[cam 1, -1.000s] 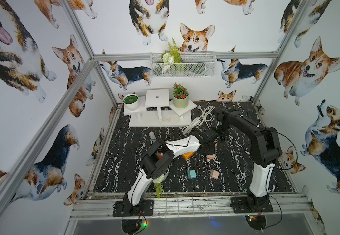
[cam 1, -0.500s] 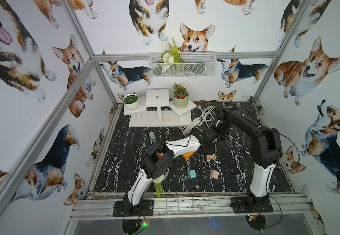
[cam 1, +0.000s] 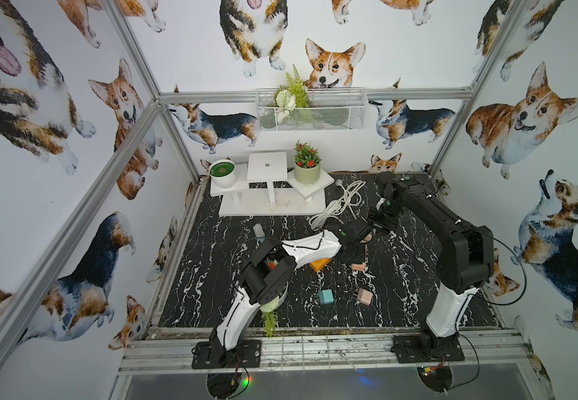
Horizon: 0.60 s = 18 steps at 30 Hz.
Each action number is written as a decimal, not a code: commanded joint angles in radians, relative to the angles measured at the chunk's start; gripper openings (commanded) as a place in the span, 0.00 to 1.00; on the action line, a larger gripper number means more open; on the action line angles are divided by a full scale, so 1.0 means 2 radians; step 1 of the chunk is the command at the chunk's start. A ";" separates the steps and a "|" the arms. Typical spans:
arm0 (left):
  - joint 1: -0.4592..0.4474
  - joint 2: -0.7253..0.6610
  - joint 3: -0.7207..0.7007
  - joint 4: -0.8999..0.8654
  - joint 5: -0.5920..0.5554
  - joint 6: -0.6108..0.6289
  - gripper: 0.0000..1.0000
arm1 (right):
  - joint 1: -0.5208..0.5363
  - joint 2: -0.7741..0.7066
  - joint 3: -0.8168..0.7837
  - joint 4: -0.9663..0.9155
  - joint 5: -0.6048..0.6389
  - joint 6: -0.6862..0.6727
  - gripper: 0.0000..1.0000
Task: Pull the plug off the socket
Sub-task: Remove the plug from the socket, then place the plug at the center of the board.
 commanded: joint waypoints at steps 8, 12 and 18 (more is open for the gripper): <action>0.000 0.017 -0.006 -0.111 -0.029 0.019 0.35 | -0.050 -0.067 -0.046 0.023 -0.048 0.016 0.00; 0.001 0.017 0.000 -0.112 -0.025 0.024 0.38 | -0.082 -0.115 -0.106 0.069 -0.084 0.029 0.00; 0.001 0.017 0.013 -0.120 -0.027 0.031 0.44 | -0.119 -0.201 -0.210 0.126 -0.104 0.041 0.00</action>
